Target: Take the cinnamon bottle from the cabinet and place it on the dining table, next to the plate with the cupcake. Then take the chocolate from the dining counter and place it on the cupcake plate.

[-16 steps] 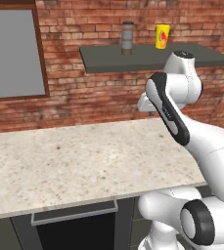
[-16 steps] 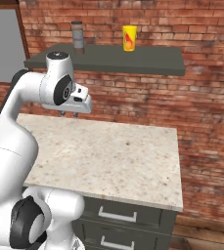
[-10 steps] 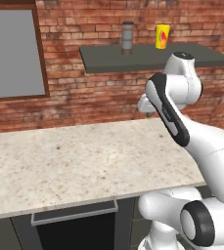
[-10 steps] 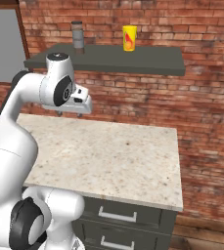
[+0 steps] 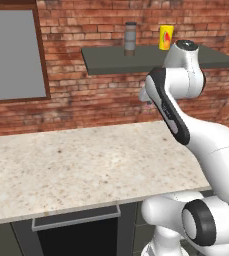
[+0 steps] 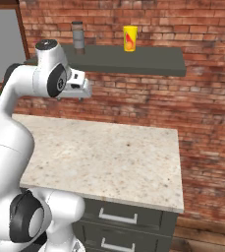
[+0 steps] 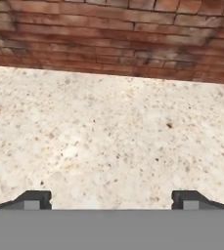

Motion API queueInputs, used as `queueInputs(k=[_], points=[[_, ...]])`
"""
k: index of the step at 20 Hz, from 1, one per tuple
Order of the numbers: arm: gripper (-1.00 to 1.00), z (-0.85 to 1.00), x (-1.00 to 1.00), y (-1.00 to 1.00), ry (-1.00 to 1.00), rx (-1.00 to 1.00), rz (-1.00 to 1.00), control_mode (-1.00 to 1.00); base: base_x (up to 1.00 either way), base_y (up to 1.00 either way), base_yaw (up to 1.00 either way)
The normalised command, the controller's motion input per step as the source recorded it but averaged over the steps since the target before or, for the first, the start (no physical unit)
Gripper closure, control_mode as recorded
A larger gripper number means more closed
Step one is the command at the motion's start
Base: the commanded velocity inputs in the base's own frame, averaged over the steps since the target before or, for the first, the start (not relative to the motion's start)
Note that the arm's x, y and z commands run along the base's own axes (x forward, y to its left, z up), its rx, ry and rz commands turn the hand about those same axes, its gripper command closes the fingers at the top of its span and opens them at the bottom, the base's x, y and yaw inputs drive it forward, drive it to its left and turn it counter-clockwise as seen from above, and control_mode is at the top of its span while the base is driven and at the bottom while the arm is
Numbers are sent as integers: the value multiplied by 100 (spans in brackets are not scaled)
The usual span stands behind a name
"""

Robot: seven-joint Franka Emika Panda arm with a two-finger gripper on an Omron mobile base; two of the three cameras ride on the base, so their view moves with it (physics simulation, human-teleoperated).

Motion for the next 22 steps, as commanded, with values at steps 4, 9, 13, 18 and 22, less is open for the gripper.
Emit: queueInputs(k=[4,9,13,18,22], points=[[-100,62,0,10,-21,0,0,-100,0,0,0],[-100,81,0,25,-21,0,0,-100,0,0,0],[-100,99,1,25,-24,0,0,-100,0,0,0],[-100,78,30,5,-19,0,0,-100,0,0,0],[-100,3,57,-2,-8,0,-2,-100,0,0,0]])
